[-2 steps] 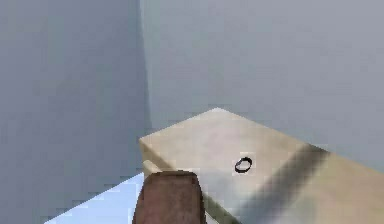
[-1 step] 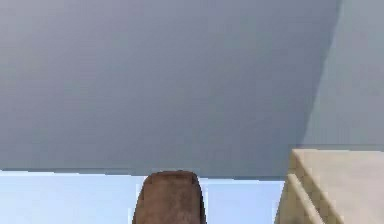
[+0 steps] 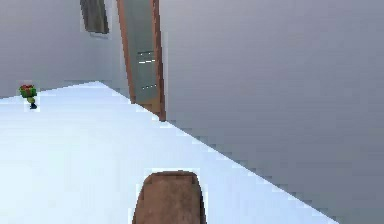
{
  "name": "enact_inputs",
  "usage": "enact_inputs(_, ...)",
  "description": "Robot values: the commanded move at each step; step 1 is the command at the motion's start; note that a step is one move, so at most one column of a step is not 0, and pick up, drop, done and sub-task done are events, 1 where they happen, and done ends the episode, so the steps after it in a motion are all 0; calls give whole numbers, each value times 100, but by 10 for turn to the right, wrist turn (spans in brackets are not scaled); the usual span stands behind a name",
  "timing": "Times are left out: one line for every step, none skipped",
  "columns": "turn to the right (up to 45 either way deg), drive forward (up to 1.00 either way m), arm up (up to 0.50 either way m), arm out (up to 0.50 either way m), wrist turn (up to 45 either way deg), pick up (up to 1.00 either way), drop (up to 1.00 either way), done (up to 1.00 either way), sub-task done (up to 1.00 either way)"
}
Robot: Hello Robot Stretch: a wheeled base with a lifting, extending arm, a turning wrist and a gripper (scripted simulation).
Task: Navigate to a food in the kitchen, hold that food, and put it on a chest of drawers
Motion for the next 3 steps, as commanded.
enact_inputs(-270, 0, 0, 0, 0, 0, 0, 0, 0)
enact_inputs(-30, 0, 0, 0, 0, 0, 0, 0, 0)
enact_inputs(450, 0, 0, 0, 0, 0, 0, 0, 0)
